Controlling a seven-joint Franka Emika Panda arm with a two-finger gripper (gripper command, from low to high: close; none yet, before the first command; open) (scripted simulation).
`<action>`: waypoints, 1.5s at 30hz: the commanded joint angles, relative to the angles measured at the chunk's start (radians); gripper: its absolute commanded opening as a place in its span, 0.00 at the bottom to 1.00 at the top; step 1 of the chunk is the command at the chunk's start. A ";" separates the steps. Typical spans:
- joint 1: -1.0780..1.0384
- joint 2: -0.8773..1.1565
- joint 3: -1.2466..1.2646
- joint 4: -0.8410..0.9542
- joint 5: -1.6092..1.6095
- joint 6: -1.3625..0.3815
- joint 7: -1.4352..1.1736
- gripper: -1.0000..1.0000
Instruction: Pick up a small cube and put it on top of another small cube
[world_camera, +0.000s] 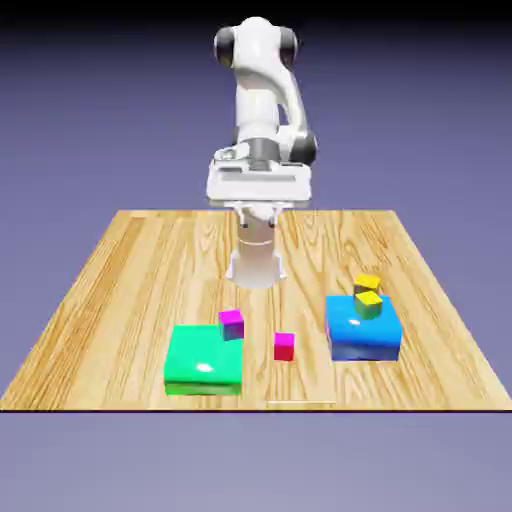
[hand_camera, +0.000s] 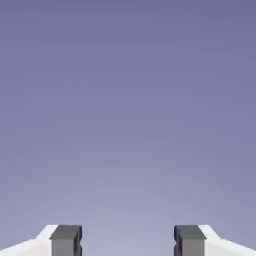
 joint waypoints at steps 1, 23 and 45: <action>0.013 0.035 -0.002 0.004 -0.025 -0.018 -0.044 0.50; 0.265 0.744 -0.108 0.096 -0.519 -0.188 -0.657 0.50; 0.294 0.315 -0.355 0.153 -0.344 -0.679 -0.743 0.00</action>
